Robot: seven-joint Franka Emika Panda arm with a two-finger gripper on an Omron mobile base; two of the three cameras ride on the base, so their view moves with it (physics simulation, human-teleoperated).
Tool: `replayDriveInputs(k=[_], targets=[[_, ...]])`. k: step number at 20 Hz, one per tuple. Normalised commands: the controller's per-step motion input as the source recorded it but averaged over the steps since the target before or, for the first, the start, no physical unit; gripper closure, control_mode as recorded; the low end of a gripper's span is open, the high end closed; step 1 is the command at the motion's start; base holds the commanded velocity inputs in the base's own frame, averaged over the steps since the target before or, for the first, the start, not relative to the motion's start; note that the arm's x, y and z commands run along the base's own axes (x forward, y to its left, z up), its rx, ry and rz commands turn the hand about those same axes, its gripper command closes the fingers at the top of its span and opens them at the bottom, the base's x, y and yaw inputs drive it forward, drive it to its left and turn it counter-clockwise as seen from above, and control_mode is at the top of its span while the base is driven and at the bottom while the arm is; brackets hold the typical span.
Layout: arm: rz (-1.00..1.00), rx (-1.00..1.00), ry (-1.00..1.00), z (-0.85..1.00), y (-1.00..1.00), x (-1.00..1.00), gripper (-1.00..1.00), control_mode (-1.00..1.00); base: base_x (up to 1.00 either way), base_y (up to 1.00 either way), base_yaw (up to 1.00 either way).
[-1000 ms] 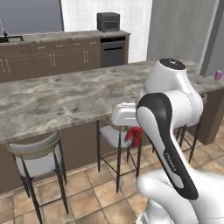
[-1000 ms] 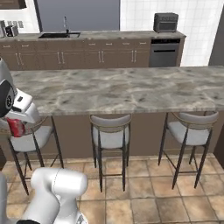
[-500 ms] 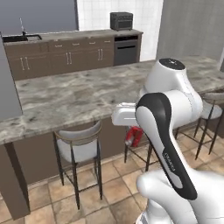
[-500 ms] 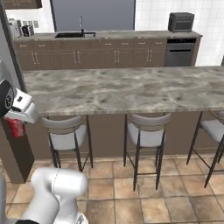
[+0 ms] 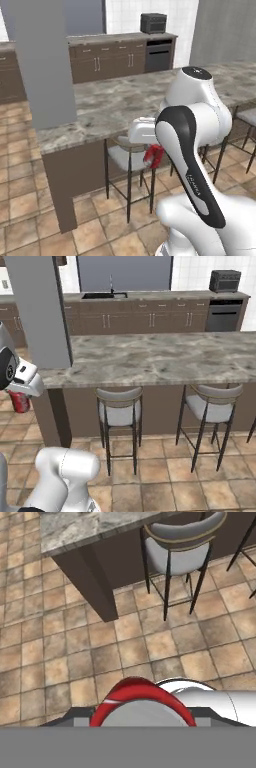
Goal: Four empty soda cans are scattered around the kitchen. Gather all the cans and cluster them next to the stove for recycling.
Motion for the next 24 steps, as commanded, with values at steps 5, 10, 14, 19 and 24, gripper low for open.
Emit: replayDriveInputs(k=[5,10,14,19,24], targets=[[0.0,0.0,0.0,0.0,0.0,0.0,1.0,1.0,-0.14,0.99,0.0],[0.0,0.0,0.0,0.0,0.0,0.0,1.0,1.0,-0.06,0.93,0.0],[0.0,0.0,0.0,0.0,0.0,0.0,1.0,1.0,0.0,0.86,0.0],[0.0,0.0,0.0,0.0,0.0,0.0,1.0,1.0,0.0,0.78,0.0],[0.0,0.0,0.0,0.0,0.0,0.0,1.0,1.0,0.05,0.63,0.0]])
